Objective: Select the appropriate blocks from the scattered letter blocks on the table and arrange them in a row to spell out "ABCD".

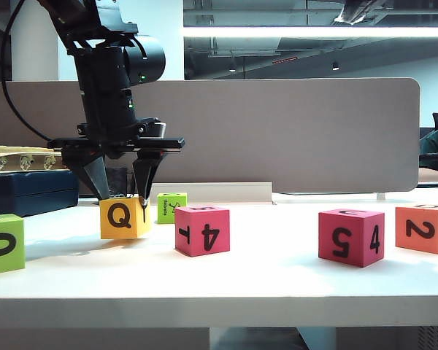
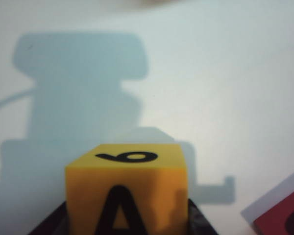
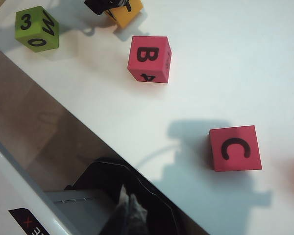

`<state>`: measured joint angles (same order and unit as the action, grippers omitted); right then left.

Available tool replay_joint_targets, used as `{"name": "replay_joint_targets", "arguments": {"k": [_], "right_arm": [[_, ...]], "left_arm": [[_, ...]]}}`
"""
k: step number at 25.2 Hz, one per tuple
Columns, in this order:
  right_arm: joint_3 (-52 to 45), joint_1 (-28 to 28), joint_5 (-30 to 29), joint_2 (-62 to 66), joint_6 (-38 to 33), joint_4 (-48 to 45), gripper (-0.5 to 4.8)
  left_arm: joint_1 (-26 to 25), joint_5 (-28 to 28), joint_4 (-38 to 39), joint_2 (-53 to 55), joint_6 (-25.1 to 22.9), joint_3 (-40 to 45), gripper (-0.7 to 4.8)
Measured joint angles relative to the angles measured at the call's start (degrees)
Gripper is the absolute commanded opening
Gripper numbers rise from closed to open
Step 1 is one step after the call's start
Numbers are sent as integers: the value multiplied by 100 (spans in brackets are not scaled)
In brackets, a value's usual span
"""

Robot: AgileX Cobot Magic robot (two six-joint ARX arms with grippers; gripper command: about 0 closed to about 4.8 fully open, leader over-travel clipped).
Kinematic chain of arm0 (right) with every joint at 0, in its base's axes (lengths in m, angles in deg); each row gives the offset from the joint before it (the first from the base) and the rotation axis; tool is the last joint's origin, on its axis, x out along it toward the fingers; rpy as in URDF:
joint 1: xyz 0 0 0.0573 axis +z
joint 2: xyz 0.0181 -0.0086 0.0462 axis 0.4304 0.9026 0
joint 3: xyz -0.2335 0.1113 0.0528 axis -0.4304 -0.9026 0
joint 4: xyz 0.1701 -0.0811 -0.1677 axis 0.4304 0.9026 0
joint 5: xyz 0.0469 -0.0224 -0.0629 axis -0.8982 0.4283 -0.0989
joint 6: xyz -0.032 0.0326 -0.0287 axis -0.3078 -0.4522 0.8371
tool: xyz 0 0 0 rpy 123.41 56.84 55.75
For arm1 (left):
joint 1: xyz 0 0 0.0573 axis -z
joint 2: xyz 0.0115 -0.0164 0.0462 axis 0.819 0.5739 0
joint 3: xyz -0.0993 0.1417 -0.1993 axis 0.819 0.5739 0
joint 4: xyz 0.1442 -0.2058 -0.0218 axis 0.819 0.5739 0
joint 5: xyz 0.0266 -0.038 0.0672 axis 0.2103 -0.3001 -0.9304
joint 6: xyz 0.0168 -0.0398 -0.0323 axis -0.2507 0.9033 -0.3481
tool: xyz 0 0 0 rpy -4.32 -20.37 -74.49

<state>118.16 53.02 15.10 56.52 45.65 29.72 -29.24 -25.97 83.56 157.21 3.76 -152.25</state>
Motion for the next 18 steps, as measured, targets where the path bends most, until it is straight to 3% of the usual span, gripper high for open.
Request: {"name": "replay_joint_targets", "arguments": {"k": [6,8,15,18], "right_arm": [[0,0,0,0,0,81,-2],[0,0,0,0,0,101,-2],[0,0,0,0,0,144,-1],[0,0,0,0,0,144,-2]], "left_arm": [[-2,229,2,149,0,0,292],[0,240,-2,149,-4,0,352],[-4,153,-20,151,-153,-7,355],[-4,-55,114,173,-619,-168,355]]}}
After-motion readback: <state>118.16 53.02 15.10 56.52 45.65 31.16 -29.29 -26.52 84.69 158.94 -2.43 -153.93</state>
